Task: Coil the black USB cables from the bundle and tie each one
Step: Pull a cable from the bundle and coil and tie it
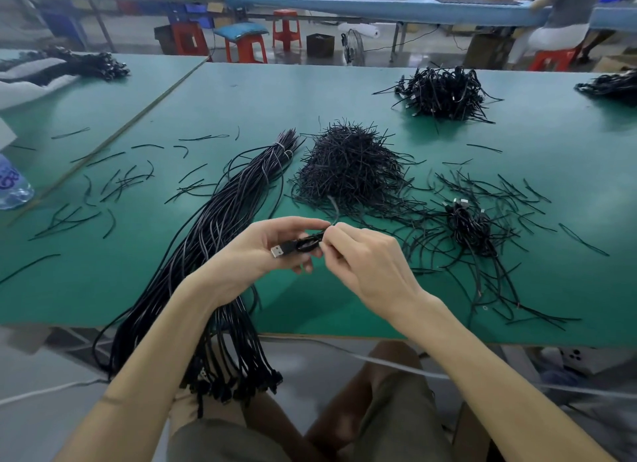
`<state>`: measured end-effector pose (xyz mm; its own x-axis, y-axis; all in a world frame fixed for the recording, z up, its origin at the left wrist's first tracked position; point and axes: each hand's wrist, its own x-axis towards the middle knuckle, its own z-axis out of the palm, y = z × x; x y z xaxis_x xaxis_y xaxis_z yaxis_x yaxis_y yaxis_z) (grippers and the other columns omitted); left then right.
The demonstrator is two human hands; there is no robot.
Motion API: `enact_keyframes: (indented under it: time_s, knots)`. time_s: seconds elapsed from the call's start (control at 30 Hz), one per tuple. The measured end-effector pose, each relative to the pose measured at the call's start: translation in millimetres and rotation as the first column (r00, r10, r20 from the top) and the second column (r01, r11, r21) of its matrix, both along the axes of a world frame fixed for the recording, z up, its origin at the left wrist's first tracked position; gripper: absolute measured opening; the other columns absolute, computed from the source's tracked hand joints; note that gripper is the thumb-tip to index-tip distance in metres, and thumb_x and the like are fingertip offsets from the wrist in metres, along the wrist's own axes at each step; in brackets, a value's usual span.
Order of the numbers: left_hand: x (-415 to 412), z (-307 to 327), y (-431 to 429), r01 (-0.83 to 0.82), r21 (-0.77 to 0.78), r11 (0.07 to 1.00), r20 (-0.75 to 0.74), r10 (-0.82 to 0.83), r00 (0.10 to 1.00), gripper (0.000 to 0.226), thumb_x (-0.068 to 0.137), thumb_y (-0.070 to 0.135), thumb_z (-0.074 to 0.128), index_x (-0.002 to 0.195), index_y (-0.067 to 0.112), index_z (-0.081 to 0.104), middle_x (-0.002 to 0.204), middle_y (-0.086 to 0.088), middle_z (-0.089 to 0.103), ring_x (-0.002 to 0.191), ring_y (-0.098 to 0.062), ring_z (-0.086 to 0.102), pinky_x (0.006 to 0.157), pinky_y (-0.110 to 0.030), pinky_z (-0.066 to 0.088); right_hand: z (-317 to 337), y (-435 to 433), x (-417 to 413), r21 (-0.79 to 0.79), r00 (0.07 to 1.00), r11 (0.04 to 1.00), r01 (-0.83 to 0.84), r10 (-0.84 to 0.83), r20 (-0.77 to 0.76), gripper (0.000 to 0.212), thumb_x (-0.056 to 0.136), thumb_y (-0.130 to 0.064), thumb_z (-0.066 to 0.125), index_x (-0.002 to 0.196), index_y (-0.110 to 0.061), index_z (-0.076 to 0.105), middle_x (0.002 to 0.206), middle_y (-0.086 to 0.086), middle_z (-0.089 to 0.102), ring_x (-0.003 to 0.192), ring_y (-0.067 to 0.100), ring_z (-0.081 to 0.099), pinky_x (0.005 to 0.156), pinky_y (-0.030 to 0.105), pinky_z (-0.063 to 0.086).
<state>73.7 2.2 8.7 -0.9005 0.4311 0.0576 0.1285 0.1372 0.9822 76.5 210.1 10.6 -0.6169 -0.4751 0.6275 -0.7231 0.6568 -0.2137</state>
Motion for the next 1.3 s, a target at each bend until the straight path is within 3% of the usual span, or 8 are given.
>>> enact_keyframes:
  time_s: [0.2,0.37,0.5,0.63,0.8,1.0,1.13,1.3]
  knots:
    - [-3.7,-7.6,14.8,-0.211,0.087,0.974,-0.102,0.220,0.970,0.021,0.087,0.023,0.072,0.106,0.017,0.078,0.091,0.001,0.070,0.081,-0.013,0.061,0.071,-0.028,0.051,2.8,-2.0,0.2,-0.055,1.000,0.998,-0.003,0.005,0.024,0.011,0.091,-0.001,0.065,0.081,-0.004,0.061,0.074,0.006,0.059,0.056,0.029,0.050,0.054,0.038,0.047]
    - [-1.2,-10.2,27.8,-0.239,0.237,0.942,-0.148,0.278,0.949,0.009,0.096,0.004,0.065,0.101,0.003,0.072,0.090,-0.005,0.076,0.085,-0.019,0.074,0.074,-0.031,0.062,9.7,-4.6,-1.5,-0.065,1.000,0.998,0.000,0.002,0.028,0.012,0.093,-0.003,0.063,0.081,-0.004,0.058,0.074,0.006,0.058,0.057,0.027,0.049,0.054,0.037,0.042]
    - [2.4,-4.9,28.2,-0.367,0.028,0.930,-0.456,0.338,0.823,0.021,0.099,-0.006,0.052,0.098,0.010,0.065,0.082,0.009,0.070,0.058,-0.017,0.067,0.059,-0.022,0.055,13.3,-7.1,-0.2,-0.088,1.000,0.996,-0.003,0.004,0.020,0.016,0.094,-0.004,0.062,0.079,-0.004,0.056,0.072,0.005,0.053,0.059,0.017,0.035,0.054,0.034,0.037]
    - [3.0,9.9,23.9,-0.461,-0.110,0.881,-0.630,0.297,0.718,0.013,0.102,0.015,0.053,0.092,0.016,0.061,0.071,0.015,0.063,0.057,-0.014,0.057,0.055,-0.032,0.047,18.3,-8.8,-0.4,-0.121,0.999,0.992,-0.027,0.029,0.019,0.021,0.098,-0.008,0.059,0.079,-0.006,0.052,0.070,0.003,0.048,0.057,0.020,0.036,0.053,0.037,0.038]
    - [-4.0,20.2,19.4,-0.451,-0.269,0.851,-0.472,0.292,0.832,0.049,0.103,0.051,0.046,0.072,0.014,0.043,0.053,0.009,0.041,0.051,-0.015,0.035,0.051,-0.036,0.033,17.4,-6.8,2.1,-0.163,0.991,0.984,-0.073,0.090,0.097,0.017,0.098,-0.009,0.061,0.083,-0.006,0.055,0.073,-0.005,0.047,0.059,0.020,0.038,0.055,0.037,0.040]
    - [-7.4,16.8,27.2,-0.263,-0.361,0.895,-0.054,0.262,0.964,0.059,0.105,0.050,0.047,0.058,0.015,0.045,0.045,-0.002,0.044,0.041,-0.022,0.040,0.044,-0.024,0.034,5.1,-1.1,2.1,0.098,0.994,0.995,-0.035,0.045,-0.101,0.018,0.099,-0.012,0.062,0.082,-0.005,0.061,0.073,0.004,0.058,0.056,0.026,0.049,0.055,0.037,0.043]
    - [-2.4,14.7,35.5,-0.228,-0.246,0.942,-0.006,0.234,0.972,0.046,0.108,0.035,0.047,0.083,0.000,0.060,0.070,-0.010,0.073,0.039,-0.025,0.057,0.042,-0.024,0.046,-5.4,9.8,-1.7,-0.246,0.887,0.969,0.029,0.089,0.453,0.019,0.104,-0.025,0.056,0.093,-0.011,0.063,0.074,-0.003,0.065,0.066,0.018,0.059,0.068,0.039,0.050]
    - [-4.9,8.1,40.1,-0.064,-0.040,0.997,0.171,0.070,0.983,0.027,0.110,0.014,0.041,0.104,-0.005,0.059,0.083,-0.014,0.074,0.063,-0.029,0.070,0.059,-0.033,0.060,-13.5,15.7,-8.6,-0.426,0.677,0.890,0.164,0.212,0.704,0.020,0.098,-0.036,0.066,0.107,-0.018,0.064,0.096,-0.001,0.071,0.072,0.017,0.073,0.068,0.030,0.054]
